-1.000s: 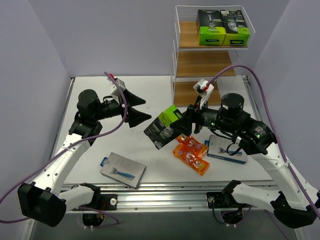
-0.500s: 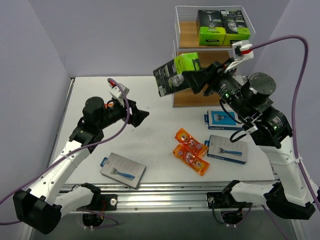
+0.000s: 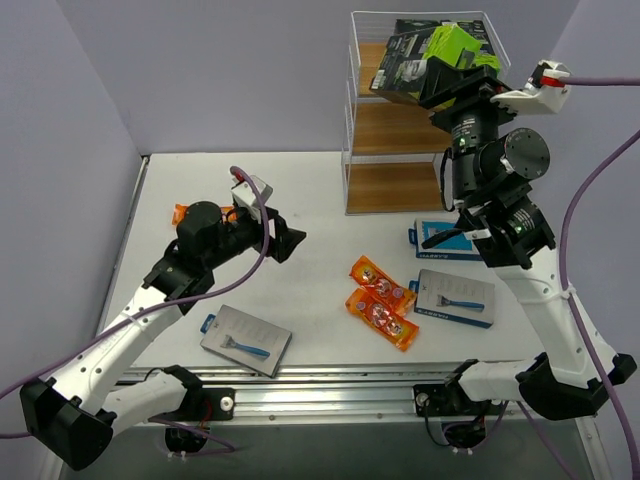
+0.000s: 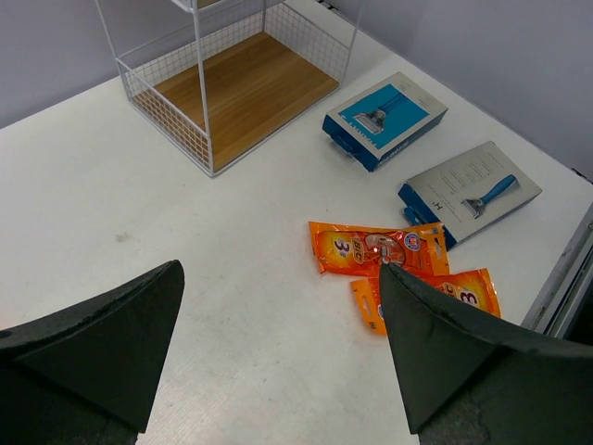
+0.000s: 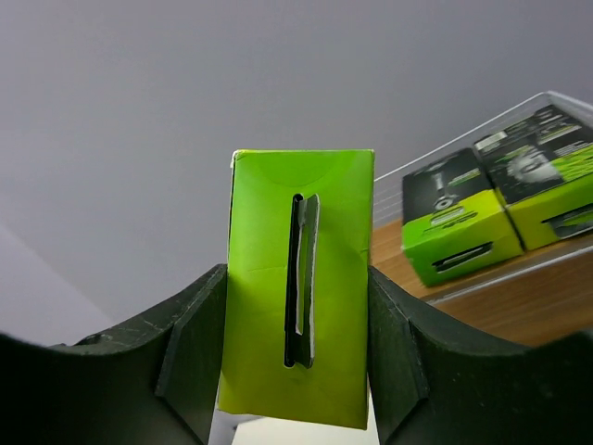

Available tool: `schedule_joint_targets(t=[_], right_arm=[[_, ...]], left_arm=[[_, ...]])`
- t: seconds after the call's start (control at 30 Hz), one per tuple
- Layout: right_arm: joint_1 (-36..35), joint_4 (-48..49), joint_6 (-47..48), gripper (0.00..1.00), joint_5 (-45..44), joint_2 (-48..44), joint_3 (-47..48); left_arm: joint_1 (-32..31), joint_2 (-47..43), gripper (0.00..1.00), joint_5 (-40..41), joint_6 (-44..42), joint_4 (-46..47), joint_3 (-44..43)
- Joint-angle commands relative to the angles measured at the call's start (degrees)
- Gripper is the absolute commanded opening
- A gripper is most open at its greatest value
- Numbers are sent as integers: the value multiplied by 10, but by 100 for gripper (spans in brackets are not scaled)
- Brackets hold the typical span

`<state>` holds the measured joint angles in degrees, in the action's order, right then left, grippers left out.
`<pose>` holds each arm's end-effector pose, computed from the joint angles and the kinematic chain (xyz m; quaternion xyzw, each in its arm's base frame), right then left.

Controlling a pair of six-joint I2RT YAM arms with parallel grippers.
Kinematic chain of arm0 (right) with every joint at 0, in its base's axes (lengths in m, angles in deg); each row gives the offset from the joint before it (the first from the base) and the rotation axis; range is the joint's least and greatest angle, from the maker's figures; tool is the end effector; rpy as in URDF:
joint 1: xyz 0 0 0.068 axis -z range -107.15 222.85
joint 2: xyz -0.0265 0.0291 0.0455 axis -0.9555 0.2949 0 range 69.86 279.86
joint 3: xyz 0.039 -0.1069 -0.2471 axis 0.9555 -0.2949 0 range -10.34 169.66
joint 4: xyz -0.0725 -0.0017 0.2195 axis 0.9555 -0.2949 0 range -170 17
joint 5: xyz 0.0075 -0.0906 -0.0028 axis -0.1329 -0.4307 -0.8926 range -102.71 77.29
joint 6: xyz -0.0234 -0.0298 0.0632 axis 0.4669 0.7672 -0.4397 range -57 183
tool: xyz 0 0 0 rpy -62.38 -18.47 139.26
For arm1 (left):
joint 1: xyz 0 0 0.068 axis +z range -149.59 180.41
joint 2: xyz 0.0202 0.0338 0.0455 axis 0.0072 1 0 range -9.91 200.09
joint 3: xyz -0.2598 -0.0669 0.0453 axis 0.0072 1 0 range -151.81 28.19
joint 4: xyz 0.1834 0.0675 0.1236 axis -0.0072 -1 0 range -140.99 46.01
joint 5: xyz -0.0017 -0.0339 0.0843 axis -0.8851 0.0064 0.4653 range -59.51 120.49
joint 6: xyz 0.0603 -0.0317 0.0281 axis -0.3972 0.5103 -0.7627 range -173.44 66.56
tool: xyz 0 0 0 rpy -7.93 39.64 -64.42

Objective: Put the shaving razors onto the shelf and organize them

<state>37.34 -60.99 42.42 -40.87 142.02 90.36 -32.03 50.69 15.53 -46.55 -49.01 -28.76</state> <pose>0.1754 0.0895 0.6017 0.1665 0.4309 0.3245 0.8254 0.1927 -0.1413 0.3691 0.2490 0.7147 -0.3105 0.5751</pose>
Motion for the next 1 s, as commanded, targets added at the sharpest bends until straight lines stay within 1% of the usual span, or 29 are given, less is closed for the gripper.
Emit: schedule_joint_targets(t=[0.0, 0.07, 0.13, 0.23, 0.33, 0.43, 0.47, 0.53, 0.57, 0.6, 0.63, 0.7, 0.8, 0.87, 0.97], right_arm=[[18, 165, 9, 0, -80, -13, 27], [28, 178, 15, 0, -93, -11, 33], [43, 166, 19, 0, -105, -3, 55], [71, 167, 12, 0, -101, 5, 60], [94, 173, -9, 0, -88, 13, 62], [133, 173, -47, 0, -72, 23, 63], [160, 172, -60, 0, -63, 29, 63], [191, 166, -114, 0, -23, 37, 65], [229, 165, -137, 0, -1, 46, 66], [251, 165, -164, 0, 25, 53, 71], [272, 163, -218, 0, 79, 60, 77], [317, 166, -255, 0, 119, 82, 84], [348, 188, -294, 0, 162, 104, 89], [352, 202, -316, 0, 192, 119, 96], [352, 212, -325, 0, 209, 136, 105]], left_arm=[[-15, -16, 95, 17, -14, -4, -4], [-22, -14, 95, 18, -21, -3, -1], [-35, -12, 95, 22, -26, -12, -4], [-46, -16, 95, 26, -32, -16, -4], [-51, -18, 95, 35, -36, -19, -5], [-59, -17, 95, 40, -40, -21, -4], [-64, -17, 95, 40, -42, -21, -4], [-68, -16, 95, 42, -43, -21, -3], [-71, -16, 95, 44, -45, -23, -3], [-73, -15, 95, 45, -46, -23, -3], [-75, -15, 95, 48, -47, -23, -3], [-80, -14, 94, 53, -50, -25, -3], [-85, -15, 95, 53, -53, -25, -2], [-86, -15, 94, 54, -54, -25, -2], [-89, -17, 95, 57, -57, -27, -2]])
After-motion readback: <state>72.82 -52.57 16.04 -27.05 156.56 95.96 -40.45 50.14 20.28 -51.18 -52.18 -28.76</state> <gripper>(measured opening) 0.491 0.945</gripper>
